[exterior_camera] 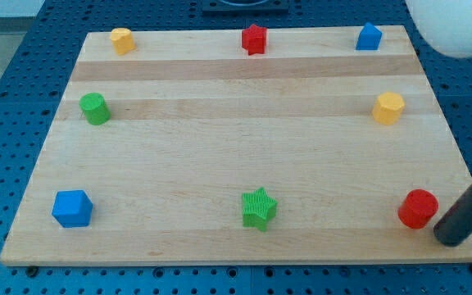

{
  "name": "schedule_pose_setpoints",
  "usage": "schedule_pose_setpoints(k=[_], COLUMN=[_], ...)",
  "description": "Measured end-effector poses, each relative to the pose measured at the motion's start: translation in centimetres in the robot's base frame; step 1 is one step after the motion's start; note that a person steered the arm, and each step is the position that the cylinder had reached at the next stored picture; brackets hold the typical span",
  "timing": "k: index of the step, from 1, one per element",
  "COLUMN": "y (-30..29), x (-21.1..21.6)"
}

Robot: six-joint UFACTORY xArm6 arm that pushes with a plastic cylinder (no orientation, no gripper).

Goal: Move the line of blocks towards the left side

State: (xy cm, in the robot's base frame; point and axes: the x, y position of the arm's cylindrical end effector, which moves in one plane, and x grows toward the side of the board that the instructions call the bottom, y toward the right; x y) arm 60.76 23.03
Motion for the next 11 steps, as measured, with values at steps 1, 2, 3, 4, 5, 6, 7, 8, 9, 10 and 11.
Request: schedule_pose_setpoints(k=[1,2,3,4,5,6,7,8,9,10,11], y=[-2.1,-2.5,-2.5,-2.6,-2.6,-2.7,-3.6,-4.4,-4.8,-6.5,-9.7], x=[0.0,-1.9,-4.1,-6.4,-8.7,-10.8,-12.9,-14.3,-13.6,-9.0,-4.4])
